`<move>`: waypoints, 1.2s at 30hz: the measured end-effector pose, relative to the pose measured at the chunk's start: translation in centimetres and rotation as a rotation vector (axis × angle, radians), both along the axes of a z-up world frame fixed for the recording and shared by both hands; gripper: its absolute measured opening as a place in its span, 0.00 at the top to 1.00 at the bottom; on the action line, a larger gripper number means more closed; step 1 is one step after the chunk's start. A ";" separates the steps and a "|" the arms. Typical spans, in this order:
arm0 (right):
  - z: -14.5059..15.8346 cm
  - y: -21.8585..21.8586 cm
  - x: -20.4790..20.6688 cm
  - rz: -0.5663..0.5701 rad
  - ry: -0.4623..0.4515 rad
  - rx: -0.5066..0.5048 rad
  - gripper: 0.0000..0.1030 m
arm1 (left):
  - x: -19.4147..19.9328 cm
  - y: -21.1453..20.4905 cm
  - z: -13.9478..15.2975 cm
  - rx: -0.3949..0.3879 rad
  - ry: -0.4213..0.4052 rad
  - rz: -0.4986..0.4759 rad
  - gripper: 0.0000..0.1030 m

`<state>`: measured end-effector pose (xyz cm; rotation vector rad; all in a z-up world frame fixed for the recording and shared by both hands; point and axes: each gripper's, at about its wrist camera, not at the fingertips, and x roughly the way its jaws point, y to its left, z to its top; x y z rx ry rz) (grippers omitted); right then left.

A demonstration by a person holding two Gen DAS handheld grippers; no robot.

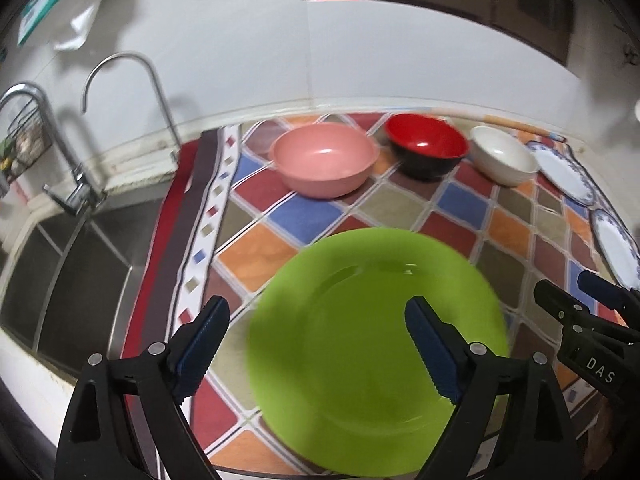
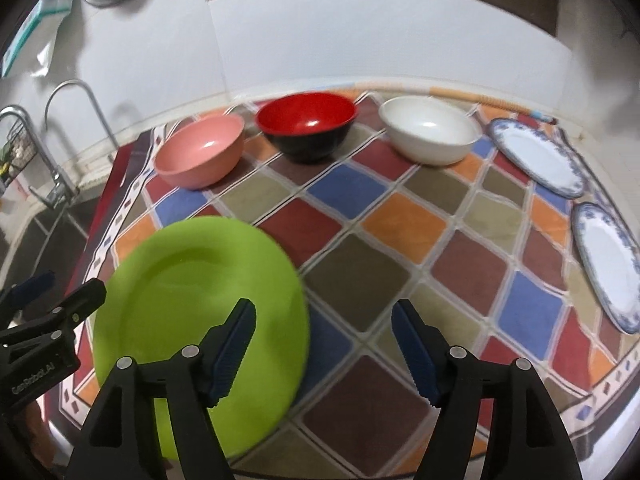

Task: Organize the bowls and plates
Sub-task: 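Lower the green plate onto the cloth and open both grippers, then move both grippers to the rim of the large blue-rimmed plate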

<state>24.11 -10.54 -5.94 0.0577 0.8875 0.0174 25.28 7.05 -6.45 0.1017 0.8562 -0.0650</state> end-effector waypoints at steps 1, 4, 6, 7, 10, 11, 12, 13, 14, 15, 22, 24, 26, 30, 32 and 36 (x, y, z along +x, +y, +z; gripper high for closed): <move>0.3 -0.5 -0.4 -0.014 -0.011 -0.007 0.31 | 0.0 -0.4 0.1 -0.002 -0.003 -0.013 0.12; 1.2 -1.9 -1.4 -0.055 -0.038 -0.021 0.31 | -0.1 -2.1 0.6 -0.012 -0.011 -0.059 0.12; 1.8 -3.0 -1.9 -0.082 -0.050 -0.025 0.28 | -0.3 -3.3 1.0 -0.019 -0.016 -0.091 0.12; 2.0 -3.7 -2.2 -0.097 -0.055 -0.026 0.26 | -0.3 -4.1 1.2 -0.020 -0.020 -0.106 0.12; 2.8 -5.4 -3.0 -0.147 -0.076 -0.043 0.25 | -0.4 -6.4 1.7 -0.023 -0.038 -0.157 0.12; 3.0 -6.1 -3.3 -0.164 -0.080 -0.047 0.25 | -0.4 -7.2 1.8 -0.023 -0.042 -0.174 0.12; 3.2 -6.8 -3.5 -0.185 -0.084 -0.054 0.24 | -0.5 -7.8 1.9 -0.024 -0.045 -0.188 0.12; 3.4 -7.4 -3.7 -0.201 -0.087 -0.057 0.24 | -0.5 -8.9 2.0 -0.025 -0.047 -0.209 0.12; 3.6 -8.2 -4.0 -0.219 -0.092 -0.060 0.24 | -0.5 -9.7 2.1 -0.027 -0.049 -0.224 0.12; 3.7 -8.9 -4.2 -0.234 -0.095 -0.064 0.24 | -0.5 -10.6 2.2 -0.027 -0.050 -0.241 0.12; 5.0 -14.7 -6.0 -0.356 -0.130 -0.083 0.24 | -0.5 -16.9 2.7 -0.035 -0.059 -0.346 0.13; 5.3 -16.4 -6.3 -0.385 -0.134 -0.090 0.24 | -0.4 -18.5 2.8 -0.038 -0.062 -0.370 0.13; 5.3 -17.7 -6.6 -0.409 -0.135 -0.092 0.24 | -0.2 -20.2 2.8 -0.040 -0.064 -0.394 0.13; 5.3 -20.7 -6.9 -0.454 -0.133 -0.095 0.24 | 0.1 -23.6 2.7 -0.042 -0.062 -0.440 0.13; 5.3 -22.2 -7.1 -0.476 -0.131 -0.095 0.24 | 0.3 -25.3 2.5 -0.043 -0.061 -0.462 0.13; 5.2 -25.2 -7.5 -0.525 -0.132 -0.101 0.24 | 0.6 -28.5 2.3 -0.039 -0.059 -0.498 0.13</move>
